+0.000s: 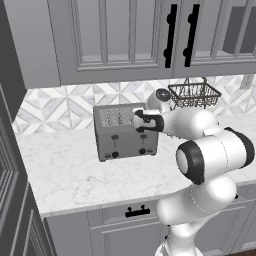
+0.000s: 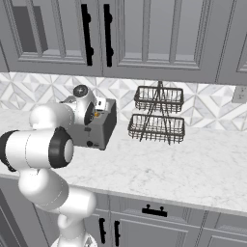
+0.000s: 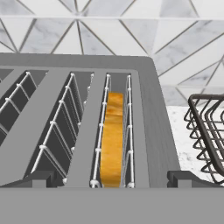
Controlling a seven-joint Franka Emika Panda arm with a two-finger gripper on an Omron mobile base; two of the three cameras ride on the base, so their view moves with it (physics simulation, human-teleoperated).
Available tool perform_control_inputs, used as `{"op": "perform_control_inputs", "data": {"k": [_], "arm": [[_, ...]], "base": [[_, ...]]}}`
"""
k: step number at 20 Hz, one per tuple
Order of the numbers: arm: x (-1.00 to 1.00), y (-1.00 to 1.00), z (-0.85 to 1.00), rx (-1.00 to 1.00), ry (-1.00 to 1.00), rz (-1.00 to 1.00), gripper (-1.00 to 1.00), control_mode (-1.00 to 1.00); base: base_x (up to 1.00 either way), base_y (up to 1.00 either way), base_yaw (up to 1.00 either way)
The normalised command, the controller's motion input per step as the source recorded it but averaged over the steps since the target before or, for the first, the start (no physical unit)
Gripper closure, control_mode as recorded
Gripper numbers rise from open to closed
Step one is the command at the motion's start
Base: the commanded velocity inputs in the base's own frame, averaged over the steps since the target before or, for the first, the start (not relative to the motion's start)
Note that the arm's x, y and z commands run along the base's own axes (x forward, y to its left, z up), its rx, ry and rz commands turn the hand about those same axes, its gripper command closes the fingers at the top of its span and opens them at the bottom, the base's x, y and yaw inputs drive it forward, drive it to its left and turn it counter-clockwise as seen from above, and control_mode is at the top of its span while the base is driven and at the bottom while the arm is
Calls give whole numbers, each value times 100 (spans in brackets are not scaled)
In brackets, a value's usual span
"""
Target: Start the toaster. Once the lever pops up, take the bread to the plate on the dining counter.
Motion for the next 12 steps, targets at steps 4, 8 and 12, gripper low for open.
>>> {"op": "perform_control_inputs", "data": {"k": [4,8,12], "arm": [[0,0,0,0,0,0,-100,-100],[0,0,0,0,0,0,-100,-100],[0,0,0,0,0,0,-100,-100]], "base": [[0,0,0],[0,0,0],[0,0,0]]}}
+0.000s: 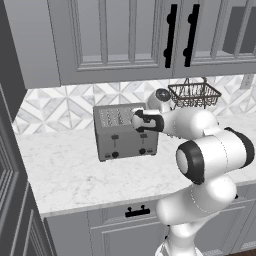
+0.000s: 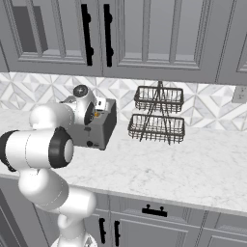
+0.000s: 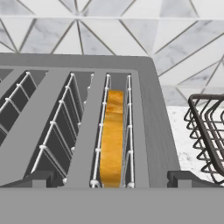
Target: Start the toaster. Once the lever pops up, take the bread to the plate on the dining counter.
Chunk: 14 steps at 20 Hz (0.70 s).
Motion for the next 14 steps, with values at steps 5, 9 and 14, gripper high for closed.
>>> {"op": "perform_control_inputs", "data": {"k": [5,9,14], "arm": [[0,0,0,0,0,0,-100,-100],[0,0,0,0,0,0,-100,-100],[0,0,0,0,0,0,-100,-100]], "base": [[0,0,0],[0,0,0],[0,0,0]]}}
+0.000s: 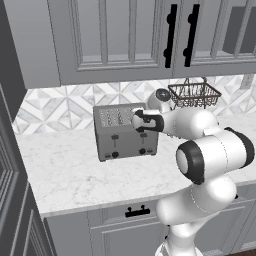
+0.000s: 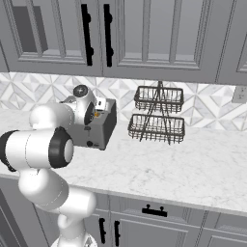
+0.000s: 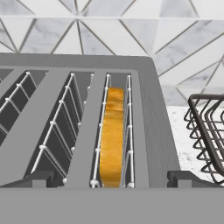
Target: Start the toaster. Once the lever pops up, take the bread to the plate on the dining counter.
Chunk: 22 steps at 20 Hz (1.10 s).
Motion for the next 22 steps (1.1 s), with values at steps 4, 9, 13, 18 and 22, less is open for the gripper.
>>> {"op": "perform_control_inputs", "data": {"k": [4,9,13,18,22], "arm": [[0,0,0,0,0,0,-100,-100],[0,0,0,0,0,0,-100,-100],[0,0,0,0,0,0,-100,-100],[0,0,0,0,0,0,-100,-100],[0,0,0,0,0,0,-100,-100]], "base": [[0,0,0],[0,0,0],[0,0,0],[0,0,0],[0,0,0]]}}
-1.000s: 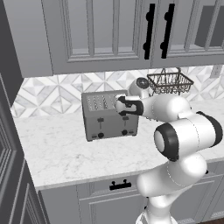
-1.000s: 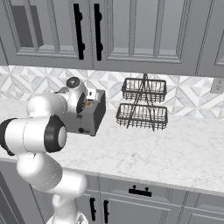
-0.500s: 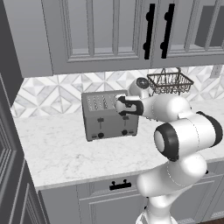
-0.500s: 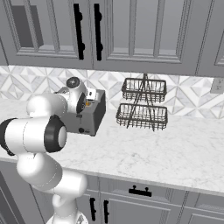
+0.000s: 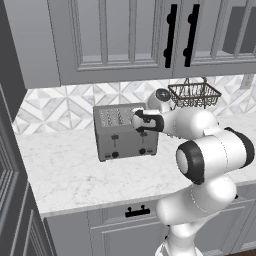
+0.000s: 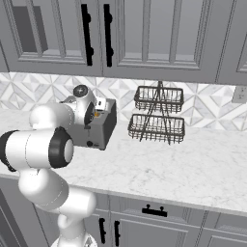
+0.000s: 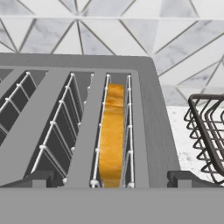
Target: Start the toaster. Once the lever pops up, take the bread to the plate on the dining counter.
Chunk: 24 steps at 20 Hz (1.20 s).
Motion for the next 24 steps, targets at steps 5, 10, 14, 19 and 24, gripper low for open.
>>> {"op": "perform_control_inputs", "data": {"k": [5,10,14,19,24], "arm": [[0,0,0,0,0,0,-100,-100],[0,0,0,0,0,0,-100,-100],[0,0,0,0,0,0,-100,-100],[0,0,0,0,0,0,-100,-100],[0,0,0,0,0,0,-100,-100]], "base": [[0,0,0],[0,0,0],[0,0,0],[0,0,0],[0,0,0]]}}
